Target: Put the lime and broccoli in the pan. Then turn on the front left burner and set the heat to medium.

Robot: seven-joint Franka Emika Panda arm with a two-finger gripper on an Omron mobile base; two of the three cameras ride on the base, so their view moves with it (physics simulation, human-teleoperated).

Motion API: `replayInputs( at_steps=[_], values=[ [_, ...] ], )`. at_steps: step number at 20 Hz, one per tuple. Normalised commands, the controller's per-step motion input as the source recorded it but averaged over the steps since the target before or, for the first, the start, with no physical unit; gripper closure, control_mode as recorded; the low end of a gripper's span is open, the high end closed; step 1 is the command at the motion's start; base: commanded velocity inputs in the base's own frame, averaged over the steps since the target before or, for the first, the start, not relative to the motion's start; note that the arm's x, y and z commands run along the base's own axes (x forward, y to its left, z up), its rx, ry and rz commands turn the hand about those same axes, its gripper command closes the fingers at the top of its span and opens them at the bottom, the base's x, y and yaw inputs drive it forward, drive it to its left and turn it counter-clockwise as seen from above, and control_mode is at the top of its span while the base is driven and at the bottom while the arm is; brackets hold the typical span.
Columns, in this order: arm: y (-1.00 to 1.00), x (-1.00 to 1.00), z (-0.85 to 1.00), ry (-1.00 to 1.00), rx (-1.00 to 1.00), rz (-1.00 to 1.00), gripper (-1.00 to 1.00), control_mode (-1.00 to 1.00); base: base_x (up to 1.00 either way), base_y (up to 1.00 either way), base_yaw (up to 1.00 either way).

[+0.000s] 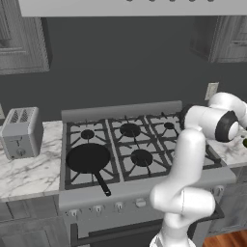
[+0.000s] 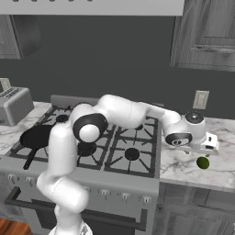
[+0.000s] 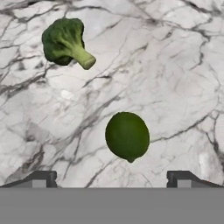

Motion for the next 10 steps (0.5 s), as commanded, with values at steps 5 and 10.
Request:
replayInputs(
  at_steps=[5,10],
  values=[
    [0.0,0.02,-0.25,0.0,0.0,0.0,-1.0,-1.0,0.0,0.0,0.0],
    [0.0,0.03,-0.01,0.01,0.0,0.0,-1.0,-1.0,0.0,0.0,0.0]
  ],
)
